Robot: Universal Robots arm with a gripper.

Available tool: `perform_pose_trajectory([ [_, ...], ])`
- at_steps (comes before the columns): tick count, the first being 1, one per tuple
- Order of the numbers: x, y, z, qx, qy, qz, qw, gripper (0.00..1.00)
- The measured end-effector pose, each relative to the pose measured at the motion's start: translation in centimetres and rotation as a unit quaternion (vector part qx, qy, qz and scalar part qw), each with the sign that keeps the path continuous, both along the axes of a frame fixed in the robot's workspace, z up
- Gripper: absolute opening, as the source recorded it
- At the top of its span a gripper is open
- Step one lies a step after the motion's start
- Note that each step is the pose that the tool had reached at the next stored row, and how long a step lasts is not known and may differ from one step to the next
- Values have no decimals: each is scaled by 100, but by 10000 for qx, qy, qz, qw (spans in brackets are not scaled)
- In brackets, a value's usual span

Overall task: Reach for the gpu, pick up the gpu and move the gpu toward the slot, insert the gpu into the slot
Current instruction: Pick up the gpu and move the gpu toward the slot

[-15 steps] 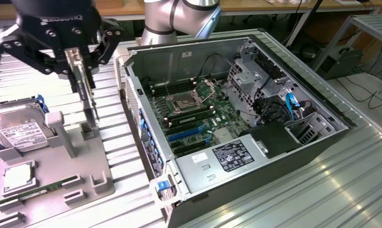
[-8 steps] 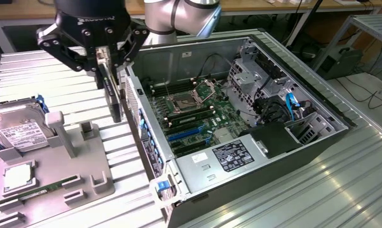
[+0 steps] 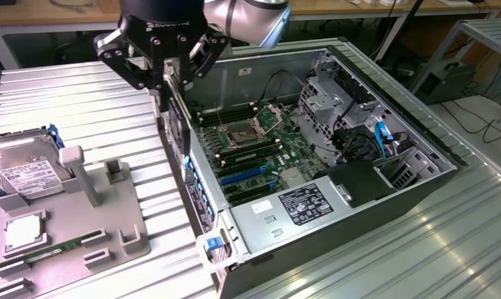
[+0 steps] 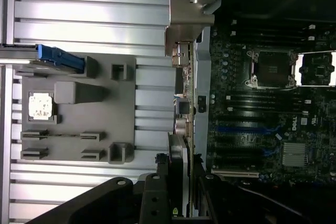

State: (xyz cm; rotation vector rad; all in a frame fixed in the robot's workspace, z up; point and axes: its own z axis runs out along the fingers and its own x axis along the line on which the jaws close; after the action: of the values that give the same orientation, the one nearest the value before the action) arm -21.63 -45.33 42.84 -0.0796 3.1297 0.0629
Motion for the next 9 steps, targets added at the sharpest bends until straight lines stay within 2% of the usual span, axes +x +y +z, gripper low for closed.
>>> perform_pose_trajectory([
  [9, 297, 0, -13, 0, 0, -1, 10000, 27],
])
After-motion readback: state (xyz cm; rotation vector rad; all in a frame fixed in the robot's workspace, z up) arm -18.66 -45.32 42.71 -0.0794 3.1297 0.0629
